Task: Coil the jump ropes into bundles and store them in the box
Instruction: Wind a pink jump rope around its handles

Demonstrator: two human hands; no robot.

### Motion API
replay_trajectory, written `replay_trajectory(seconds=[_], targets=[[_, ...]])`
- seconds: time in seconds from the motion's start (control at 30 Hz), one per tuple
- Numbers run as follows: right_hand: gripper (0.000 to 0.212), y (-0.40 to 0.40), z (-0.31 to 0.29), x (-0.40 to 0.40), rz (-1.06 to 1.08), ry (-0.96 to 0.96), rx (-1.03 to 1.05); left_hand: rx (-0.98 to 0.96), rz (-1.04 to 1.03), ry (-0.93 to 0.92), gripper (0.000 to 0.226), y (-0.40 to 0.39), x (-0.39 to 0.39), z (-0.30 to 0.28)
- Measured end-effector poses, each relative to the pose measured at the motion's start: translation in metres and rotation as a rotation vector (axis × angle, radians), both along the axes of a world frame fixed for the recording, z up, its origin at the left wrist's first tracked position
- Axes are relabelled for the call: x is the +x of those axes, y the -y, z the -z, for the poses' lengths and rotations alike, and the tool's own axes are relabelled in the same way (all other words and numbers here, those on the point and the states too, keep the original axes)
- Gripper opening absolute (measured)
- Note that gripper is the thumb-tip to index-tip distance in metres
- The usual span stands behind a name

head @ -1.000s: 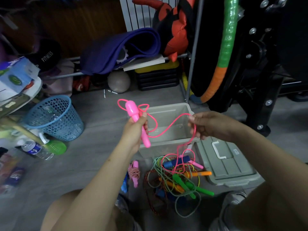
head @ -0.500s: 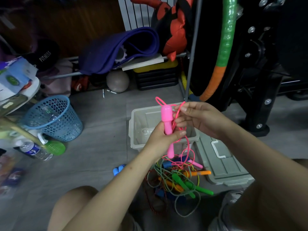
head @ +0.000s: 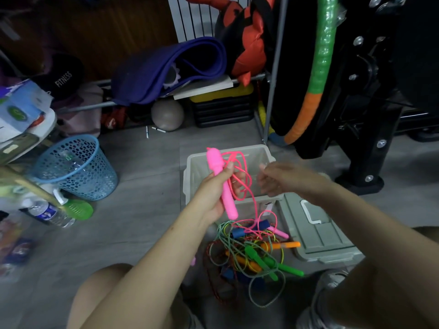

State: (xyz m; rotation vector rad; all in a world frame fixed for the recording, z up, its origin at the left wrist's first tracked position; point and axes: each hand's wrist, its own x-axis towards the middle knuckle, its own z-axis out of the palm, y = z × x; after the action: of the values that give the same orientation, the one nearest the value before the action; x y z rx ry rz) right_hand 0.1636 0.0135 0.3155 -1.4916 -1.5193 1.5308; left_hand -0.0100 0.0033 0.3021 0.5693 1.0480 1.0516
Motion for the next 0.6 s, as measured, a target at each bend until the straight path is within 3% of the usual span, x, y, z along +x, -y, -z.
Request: replay_trajectory(seconds=[0.07, 0.2, 0.33, 0.43, 0.6], targets=[[0.045, 0.006, 0.011, -0.005, -0.098, 0.086, -0.032, -0.02, -0.029, 0.095, 0.02, -0.003, -0.004, -0.003], [0.058, 0.016, 0.03, -0.014, -0.219, 0.018, -0.118, -0.057, -0.052, 0.268, 0.027, -0.009, -0.014, -0.007], [0.035, 0.02, 0.034, -0.007, -0.371, 0.171, -0.089, 0.007, -0.138, 0.3, 0.027, -0.016, -0.027, -0.011], [0.019, 0.02, 0.04, -0.005, -0.39, 0.154, -0.09, 0.02, -0.178, 0.378, 0.028, -0.02, -0.039, -0.015], [0.042, 0.02, 0.046, -0.008, -0.332, 0.089, -0.082, -0.079, -0.093, 0.475, 0.026, -0.013, -0.034, -0.014]])
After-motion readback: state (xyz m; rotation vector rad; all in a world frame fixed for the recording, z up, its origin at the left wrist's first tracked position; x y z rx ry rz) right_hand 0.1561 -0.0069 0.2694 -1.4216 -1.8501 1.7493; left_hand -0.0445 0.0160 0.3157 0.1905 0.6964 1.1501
